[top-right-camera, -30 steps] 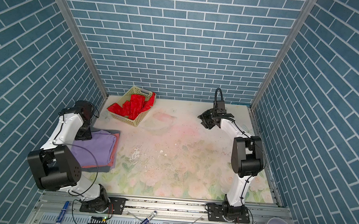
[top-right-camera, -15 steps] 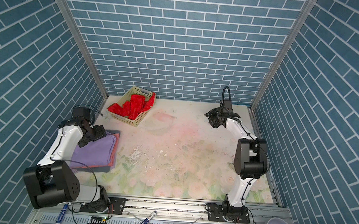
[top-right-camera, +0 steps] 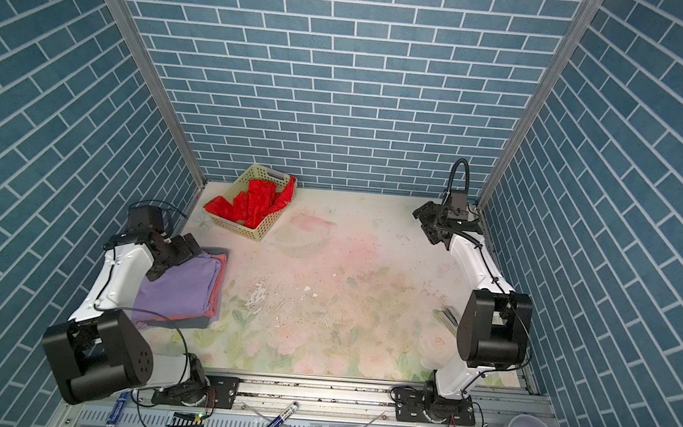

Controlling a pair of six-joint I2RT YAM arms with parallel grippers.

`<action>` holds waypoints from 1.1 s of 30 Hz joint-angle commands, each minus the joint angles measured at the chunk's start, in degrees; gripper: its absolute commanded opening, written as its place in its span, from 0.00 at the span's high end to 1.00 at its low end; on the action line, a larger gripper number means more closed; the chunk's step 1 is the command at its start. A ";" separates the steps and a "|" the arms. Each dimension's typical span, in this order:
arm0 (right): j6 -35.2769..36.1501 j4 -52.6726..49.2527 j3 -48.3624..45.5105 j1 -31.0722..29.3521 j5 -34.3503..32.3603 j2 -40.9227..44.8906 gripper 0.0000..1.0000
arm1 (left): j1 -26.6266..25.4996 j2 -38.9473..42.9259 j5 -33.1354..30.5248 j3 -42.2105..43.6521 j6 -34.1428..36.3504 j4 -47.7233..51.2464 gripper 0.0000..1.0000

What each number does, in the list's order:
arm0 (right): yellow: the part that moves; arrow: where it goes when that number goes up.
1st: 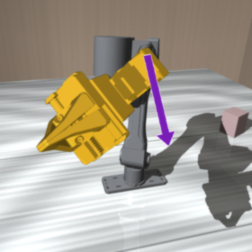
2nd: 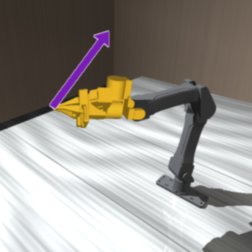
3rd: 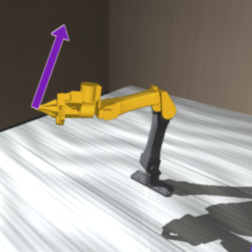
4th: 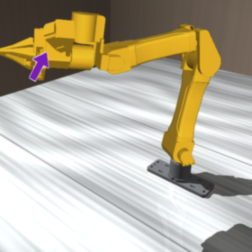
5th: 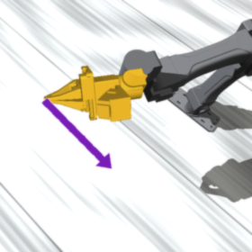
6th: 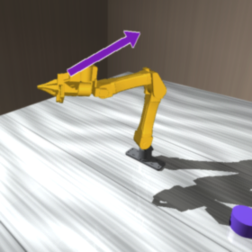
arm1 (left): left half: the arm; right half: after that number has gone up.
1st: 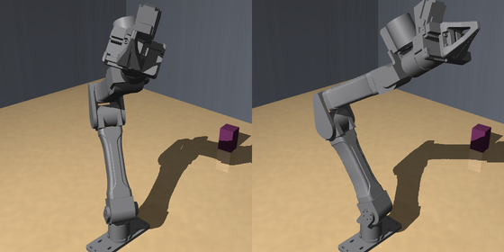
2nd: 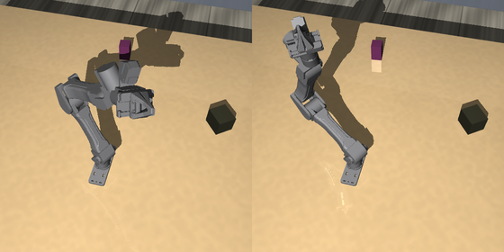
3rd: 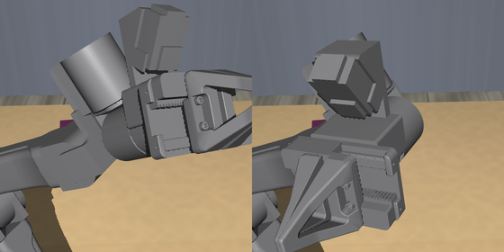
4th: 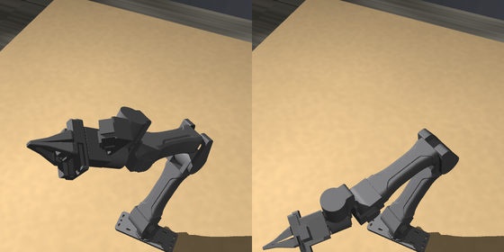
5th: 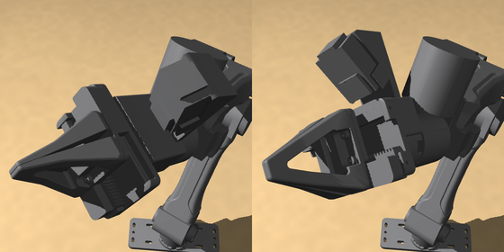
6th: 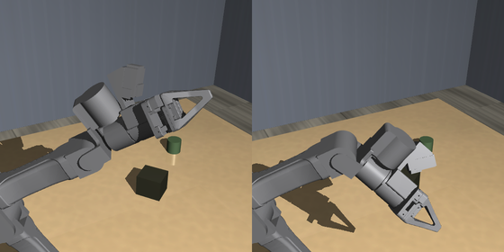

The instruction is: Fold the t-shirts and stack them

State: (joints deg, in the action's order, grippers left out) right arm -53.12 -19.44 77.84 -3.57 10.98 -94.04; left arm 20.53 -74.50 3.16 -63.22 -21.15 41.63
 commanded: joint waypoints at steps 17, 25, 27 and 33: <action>18.26 -6.87 -1.22 2.79 -28.67 12.33 0.15 | -17.63 3.51 -7.58 23.36 12.31 -54.50 0.00; 14.60 -5.32 -9.74 2.78 -33.01 18.71 0.11 | -17.63 0.60 -7.44 34.37 17.00 -70.62 0.00; 14.04 -5.25 -11.32 2.78 -33.71 19.72 0.11 | -17.63 -0.13 -5.78 33.50 17.99 -68.45 0.00; 12.72 -5.92 -14.29 2.77 -35.77 21.22 0.09 | -17.81 -4.05 -8.16 38.31 20.08 -76.39 0.00</action>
State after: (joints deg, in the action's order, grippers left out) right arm -38.70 -24.97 65.39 -0.73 -21.80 -74.50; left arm 2.96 -76.34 -3.90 -27.46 -3.22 -29.98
